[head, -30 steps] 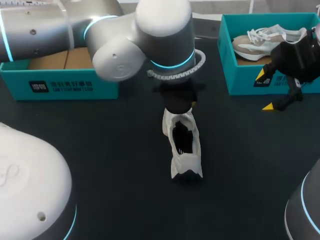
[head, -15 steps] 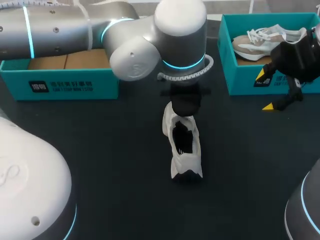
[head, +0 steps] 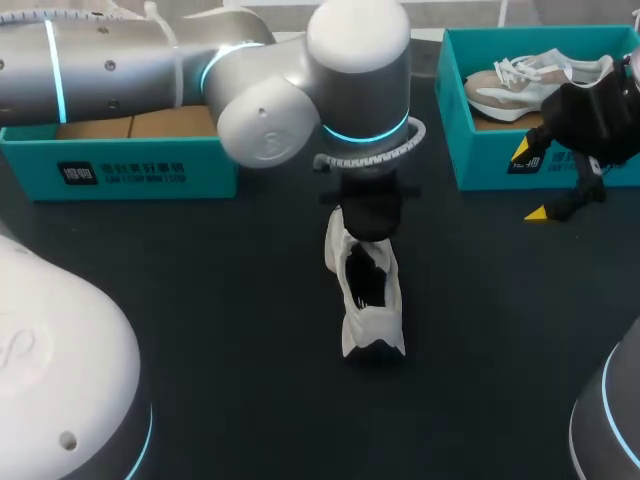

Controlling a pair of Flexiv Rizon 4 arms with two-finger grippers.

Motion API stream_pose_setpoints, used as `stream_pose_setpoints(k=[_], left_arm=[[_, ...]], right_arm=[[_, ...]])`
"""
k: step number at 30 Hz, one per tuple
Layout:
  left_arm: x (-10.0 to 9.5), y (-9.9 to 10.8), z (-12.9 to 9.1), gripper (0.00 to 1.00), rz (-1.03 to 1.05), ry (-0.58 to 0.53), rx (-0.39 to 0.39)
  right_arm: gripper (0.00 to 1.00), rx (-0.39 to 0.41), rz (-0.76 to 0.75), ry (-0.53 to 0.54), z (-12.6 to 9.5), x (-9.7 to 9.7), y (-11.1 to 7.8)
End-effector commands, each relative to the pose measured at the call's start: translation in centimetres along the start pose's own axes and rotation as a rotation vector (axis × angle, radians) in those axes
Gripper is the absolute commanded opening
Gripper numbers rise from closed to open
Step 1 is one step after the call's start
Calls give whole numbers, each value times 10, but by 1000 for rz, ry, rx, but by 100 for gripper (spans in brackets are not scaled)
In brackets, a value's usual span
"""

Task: Take the shoe out of the shoebox, open the shoe tongue, remove and reinsert the insole, then place the shoe into the shoebox

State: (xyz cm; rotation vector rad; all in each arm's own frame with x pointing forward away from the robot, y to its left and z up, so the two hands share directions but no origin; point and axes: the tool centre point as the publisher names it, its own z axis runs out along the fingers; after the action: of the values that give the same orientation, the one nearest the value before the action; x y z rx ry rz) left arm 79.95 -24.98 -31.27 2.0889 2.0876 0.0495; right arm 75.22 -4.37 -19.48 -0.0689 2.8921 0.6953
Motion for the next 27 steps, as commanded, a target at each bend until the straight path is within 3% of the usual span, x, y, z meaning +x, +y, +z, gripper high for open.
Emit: stream_pose_setpoints(k=[1,7,14,27], left_arm=[[11,-4,-15,47,-1,-15,-9],[16,-4,-18,48,9,5,-7],[19,-7,-12,39,18,12,9],[19,-15,-8,36,27,3,30]], right_arm=[[100,4,1,0,1,0,1],[100,4,1,0,1,0,1],[100,4,1,0,1,0,1],[100,4,1,0,1,0,1]])
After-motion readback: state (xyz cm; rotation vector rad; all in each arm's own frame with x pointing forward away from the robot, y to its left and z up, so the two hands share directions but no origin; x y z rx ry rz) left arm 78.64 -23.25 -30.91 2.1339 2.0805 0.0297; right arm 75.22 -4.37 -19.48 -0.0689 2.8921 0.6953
